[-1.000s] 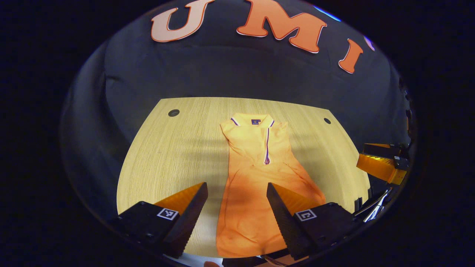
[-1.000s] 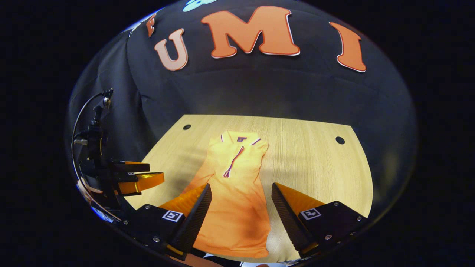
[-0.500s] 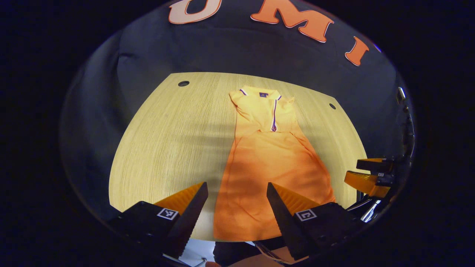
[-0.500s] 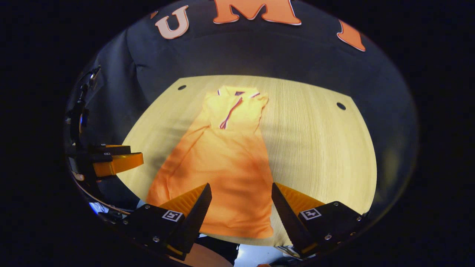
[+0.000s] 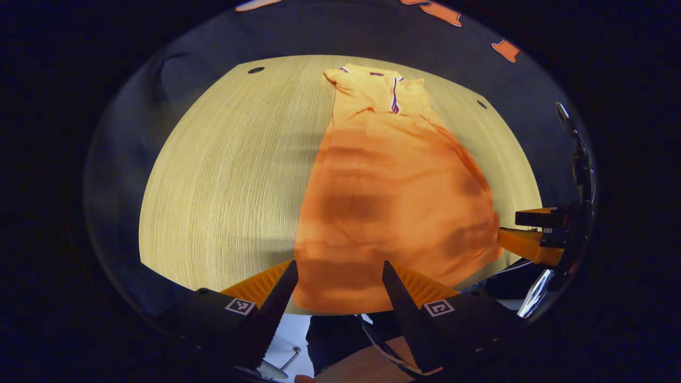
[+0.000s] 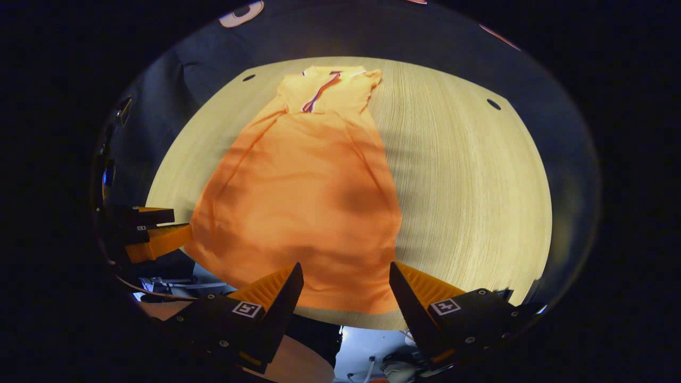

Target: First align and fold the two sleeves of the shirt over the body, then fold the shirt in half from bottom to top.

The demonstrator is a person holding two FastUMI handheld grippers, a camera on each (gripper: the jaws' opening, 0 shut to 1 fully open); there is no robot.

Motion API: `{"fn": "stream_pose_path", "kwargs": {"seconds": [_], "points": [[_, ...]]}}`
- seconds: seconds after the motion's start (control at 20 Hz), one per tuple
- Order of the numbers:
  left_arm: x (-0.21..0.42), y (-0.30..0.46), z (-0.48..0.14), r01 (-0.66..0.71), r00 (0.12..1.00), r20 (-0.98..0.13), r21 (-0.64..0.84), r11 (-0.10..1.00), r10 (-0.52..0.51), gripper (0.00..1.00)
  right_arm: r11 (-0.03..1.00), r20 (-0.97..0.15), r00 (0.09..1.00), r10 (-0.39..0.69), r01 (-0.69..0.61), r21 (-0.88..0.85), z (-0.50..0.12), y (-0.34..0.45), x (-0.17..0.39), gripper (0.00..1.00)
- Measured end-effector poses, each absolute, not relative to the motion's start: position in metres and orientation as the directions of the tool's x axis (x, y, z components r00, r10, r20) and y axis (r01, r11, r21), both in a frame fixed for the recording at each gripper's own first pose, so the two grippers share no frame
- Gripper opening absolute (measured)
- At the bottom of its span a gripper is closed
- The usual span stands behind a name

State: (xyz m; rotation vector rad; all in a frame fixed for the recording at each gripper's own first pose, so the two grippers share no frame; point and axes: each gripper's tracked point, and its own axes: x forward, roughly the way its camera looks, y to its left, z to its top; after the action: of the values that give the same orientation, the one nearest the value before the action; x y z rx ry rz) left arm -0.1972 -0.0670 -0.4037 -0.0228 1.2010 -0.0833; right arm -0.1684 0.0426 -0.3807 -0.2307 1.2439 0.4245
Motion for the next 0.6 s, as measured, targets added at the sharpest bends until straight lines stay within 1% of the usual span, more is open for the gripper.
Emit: {"fn": "stream_pose_path", "kwargs": {"seconds": [0.3, 0.5, 0.6], "points": [[-0.219, -0.058, -0.436, 0.051, 0.267, -0.963, -0.015, 0.999, -0.028, 0.99, 0.893, -0.982, 0.163, 0.091, -0.449, 0.008, -0.417, 0.022, -0.185, 0.99], [-0.22, -0.055, -0.449, 0.045, 0.232, -0.973, 0.019, 0.999, 0.008, 0.99, 0.898, -0.988, 0.143, 0.065, -0.441, -0.005, -0.429, 0.019, -0.188, 0.99], [-0.22, -0.054, -0.451, 0.052, 0.225, -0.974, 0.042, 0.998, 0.029, 0.99, 0.896, -0.988, 0.147, 0.051, -0.445, -0.02, -0.432, 0.019, -0.187, 0.99]]}}
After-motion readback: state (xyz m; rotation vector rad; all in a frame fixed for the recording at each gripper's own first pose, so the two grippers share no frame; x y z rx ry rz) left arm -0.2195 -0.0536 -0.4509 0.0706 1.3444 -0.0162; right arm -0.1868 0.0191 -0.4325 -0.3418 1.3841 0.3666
